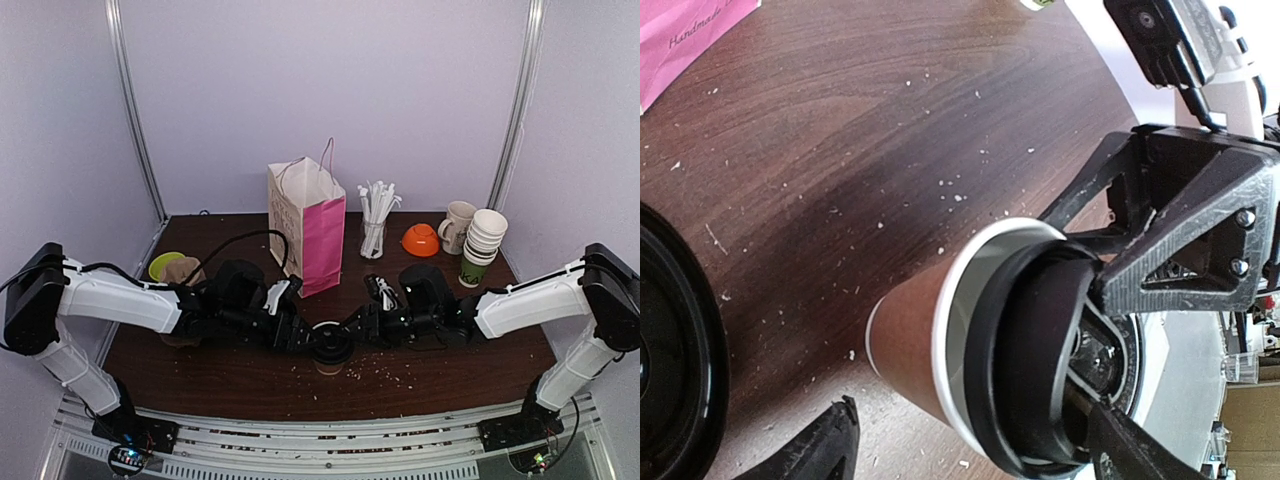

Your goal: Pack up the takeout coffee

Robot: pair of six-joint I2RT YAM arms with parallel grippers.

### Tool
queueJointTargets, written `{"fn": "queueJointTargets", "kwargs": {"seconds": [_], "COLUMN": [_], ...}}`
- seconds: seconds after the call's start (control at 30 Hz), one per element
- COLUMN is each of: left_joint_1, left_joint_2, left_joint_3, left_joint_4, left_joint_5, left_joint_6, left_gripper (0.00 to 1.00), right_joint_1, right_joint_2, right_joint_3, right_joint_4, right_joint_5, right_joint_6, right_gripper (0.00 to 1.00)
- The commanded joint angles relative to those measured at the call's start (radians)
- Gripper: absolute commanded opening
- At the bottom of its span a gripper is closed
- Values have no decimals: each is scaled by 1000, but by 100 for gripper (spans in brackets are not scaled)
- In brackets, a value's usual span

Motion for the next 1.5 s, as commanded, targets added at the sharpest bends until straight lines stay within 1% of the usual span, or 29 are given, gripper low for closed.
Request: {"fn": "queueJointTargets", "kwargs": {"seconds": [0.0, 0.27, 0.33, 0.47, 0.57, 0.9, 1.17, 1.4, 1.47], "left_joint_1": [-4, -4, -4, -4, -4, -4, -13, -16, -17], "left_joint_2": [39, 36, 23, -11, -30, -83, -69, -38, -41], "left_joint_3": [-43, -83, -79, -49, -23, 8, -3, -4, -6], "left_joint_4": [10, 39, 39, 17, 3, -12, -16, -15, -14], "left_joint_5": [-26, -22, -16, -13, -7, 22, 12, 2, -1], "left_joint_6": [12, 11, 14, 16, 17, 15, 25, 28, 26], "left_gripper": [80, 78, 80, 89, 93, 98, 98, 92, 92], "right_joint_1": [-4, -4, -5, -4, -4, -4, 13, 14, 14], "right_joint_2": [39, 48, 32, -13, -43, -105, -84, -45, -44], "right_joint_3": [-41, -66, -59, -36, -17, -1, -30, -34, -41], "right_joint_4": [-22, -2, 2, 13, 14, -50, -81, -74, -56], "right_joint_5": [8, 6, 2, -23, -38, -88, -120, -104, -101], "right_joint_6": [1, 9, 10, 16, 22, -22, -54, -57, -50], "right_gripper": [49, 49, 52, 63, 68, 77, 79, 75, 75]}}
